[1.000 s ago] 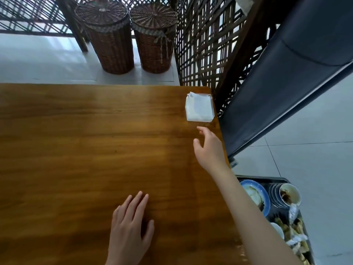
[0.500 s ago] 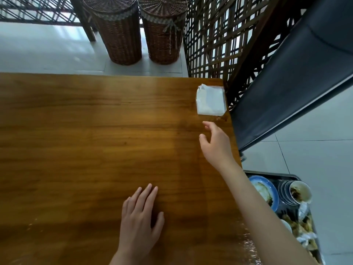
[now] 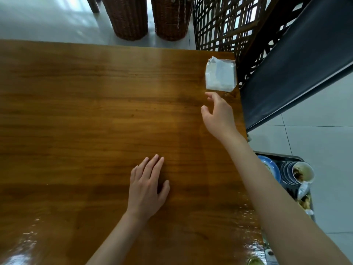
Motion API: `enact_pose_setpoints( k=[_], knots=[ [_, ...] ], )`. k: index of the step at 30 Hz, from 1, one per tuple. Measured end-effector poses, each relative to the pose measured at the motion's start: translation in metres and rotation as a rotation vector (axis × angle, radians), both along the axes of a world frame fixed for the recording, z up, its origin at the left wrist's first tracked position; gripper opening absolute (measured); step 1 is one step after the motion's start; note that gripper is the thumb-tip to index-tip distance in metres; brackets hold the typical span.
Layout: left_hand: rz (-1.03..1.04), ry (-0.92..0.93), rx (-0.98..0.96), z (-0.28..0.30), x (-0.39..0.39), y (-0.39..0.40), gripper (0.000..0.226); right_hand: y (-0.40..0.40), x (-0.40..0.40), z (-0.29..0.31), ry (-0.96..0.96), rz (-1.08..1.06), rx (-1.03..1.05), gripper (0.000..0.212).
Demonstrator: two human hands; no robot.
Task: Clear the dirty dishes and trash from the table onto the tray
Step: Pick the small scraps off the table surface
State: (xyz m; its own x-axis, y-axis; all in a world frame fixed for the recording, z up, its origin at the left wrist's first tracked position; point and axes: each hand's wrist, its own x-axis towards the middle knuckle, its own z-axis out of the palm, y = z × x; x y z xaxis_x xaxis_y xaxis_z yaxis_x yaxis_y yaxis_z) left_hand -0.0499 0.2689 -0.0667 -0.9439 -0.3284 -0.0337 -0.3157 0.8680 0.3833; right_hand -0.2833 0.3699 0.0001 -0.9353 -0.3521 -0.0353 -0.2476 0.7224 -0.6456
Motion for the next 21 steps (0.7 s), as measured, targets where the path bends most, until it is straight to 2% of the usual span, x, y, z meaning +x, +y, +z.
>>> enact_pose_setpoints(
  k=[15,21],
  knots=[
    [0.023,0.097,0.018,-0.001,-0.003,0.001,0.057,-0.006,-0.001,-0.002,0.008,0.016,0.000,0.044],
    [0.028,0.162,0.050,0.008,-0.046,-0.007,0.057,-0.009,-0.009,-0.003,0.025,0.009,-0.006,0.044]
  ],
)
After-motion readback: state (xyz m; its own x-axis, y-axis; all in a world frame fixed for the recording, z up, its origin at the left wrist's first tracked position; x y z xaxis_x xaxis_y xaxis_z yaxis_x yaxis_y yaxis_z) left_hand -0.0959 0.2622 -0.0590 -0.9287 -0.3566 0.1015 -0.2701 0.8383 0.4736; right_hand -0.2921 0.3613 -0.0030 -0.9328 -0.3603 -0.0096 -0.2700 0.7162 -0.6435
